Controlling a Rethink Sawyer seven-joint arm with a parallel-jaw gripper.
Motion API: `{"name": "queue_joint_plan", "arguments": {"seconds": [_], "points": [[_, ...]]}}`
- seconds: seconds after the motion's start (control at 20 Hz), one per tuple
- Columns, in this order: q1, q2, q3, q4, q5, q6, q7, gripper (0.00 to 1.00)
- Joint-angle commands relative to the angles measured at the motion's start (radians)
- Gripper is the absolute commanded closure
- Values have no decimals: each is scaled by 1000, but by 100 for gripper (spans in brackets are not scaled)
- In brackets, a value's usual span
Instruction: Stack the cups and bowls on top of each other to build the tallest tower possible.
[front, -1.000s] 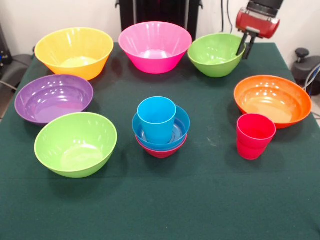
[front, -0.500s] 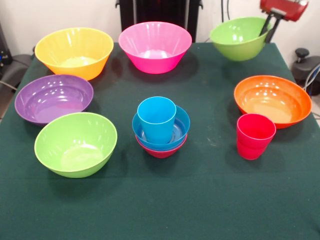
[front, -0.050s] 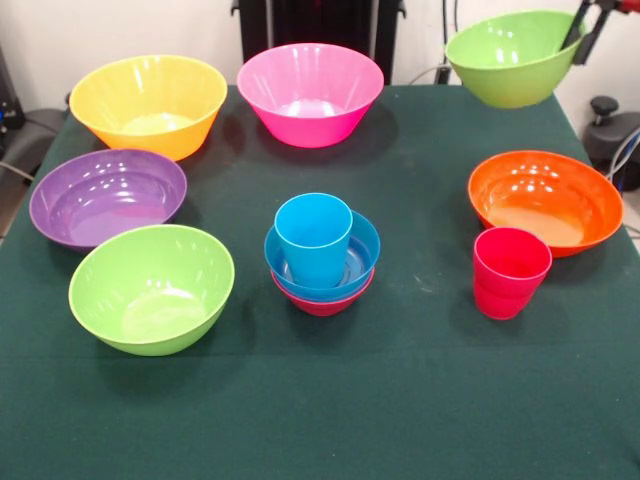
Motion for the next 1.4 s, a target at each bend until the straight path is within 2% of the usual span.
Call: {"name": "queue_joint_plan", "arguments": {"seconds": [0.05, 0.3, 0.6, 0.85, 1.0, 1.25, 1.4], "points": [[-59, 2, -26, -196, -62, 215, 123, 100], [-135, 4, -51, -336, -98, 350, 49, 100], [-183, 39, -88, -519, -133, 528, 57, 100], [-237, 83, -95, -651, -154, 609, 56, 100], [-262, 107, -96, -693, -172, 614, 48, 100], [-270, 112, -74, -693, -188, 588, 38, 100], [-292, 134, -62, -729, -195, 577, 33, 100]]}}
